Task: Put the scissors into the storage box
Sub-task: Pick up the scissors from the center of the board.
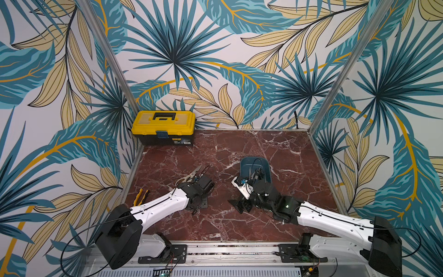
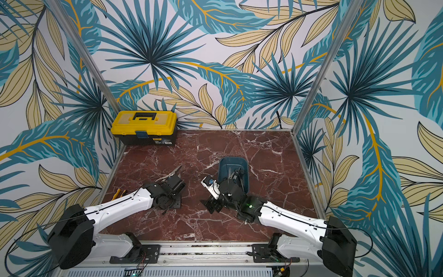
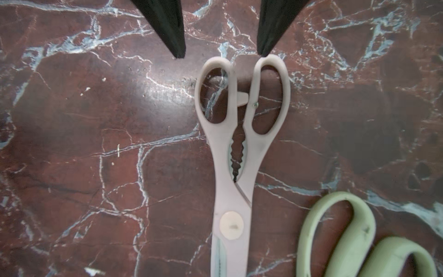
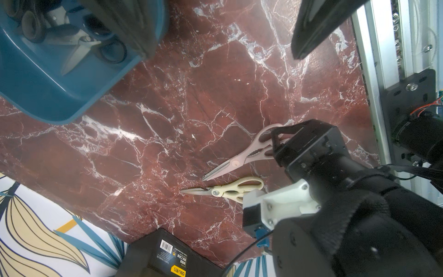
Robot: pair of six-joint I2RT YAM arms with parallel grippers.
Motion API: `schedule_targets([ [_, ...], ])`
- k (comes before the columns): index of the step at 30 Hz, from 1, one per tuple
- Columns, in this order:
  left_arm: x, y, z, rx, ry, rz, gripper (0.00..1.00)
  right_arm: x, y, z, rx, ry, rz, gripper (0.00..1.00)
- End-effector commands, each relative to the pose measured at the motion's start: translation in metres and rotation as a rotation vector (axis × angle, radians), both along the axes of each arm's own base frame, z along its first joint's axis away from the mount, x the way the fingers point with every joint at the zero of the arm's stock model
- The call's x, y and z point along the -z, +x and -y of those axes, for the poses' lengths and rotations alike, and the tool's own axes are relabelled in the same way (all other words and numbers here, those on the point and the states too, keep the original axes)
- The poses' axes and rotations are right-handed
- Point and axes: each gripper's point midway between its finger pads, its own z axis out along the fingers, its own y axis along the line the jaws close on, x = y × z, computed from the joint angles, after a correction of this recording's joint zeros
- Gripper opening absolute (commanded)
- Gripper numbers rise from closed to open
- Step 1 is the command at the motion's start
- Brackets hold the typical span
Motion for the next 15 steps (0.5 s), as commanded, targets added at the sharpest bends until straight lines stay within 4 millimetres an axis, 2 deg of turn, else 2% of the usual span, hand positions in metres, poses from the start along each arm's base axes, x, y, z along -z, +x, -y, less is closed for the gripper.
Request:
schedule_targets([
  [1,-0.009,0.013,0.001,0.003,-0.008,0.026,0.53,-0.007,0.002,0.0,0.02,-0.007,0.01,0.93],
  [9,-0.001,0.023,0.004,0.015,-0.05,0.042,0.53,-0.007,0.008,0.007,0.073,-0.013,0.047,0.93],
  [15,0.007,0.027,-0.007,-0.008,-0.044,0.02,0.52,-0.006,0.009,0.008,0.085,-0.027,0.049,0.93],
])
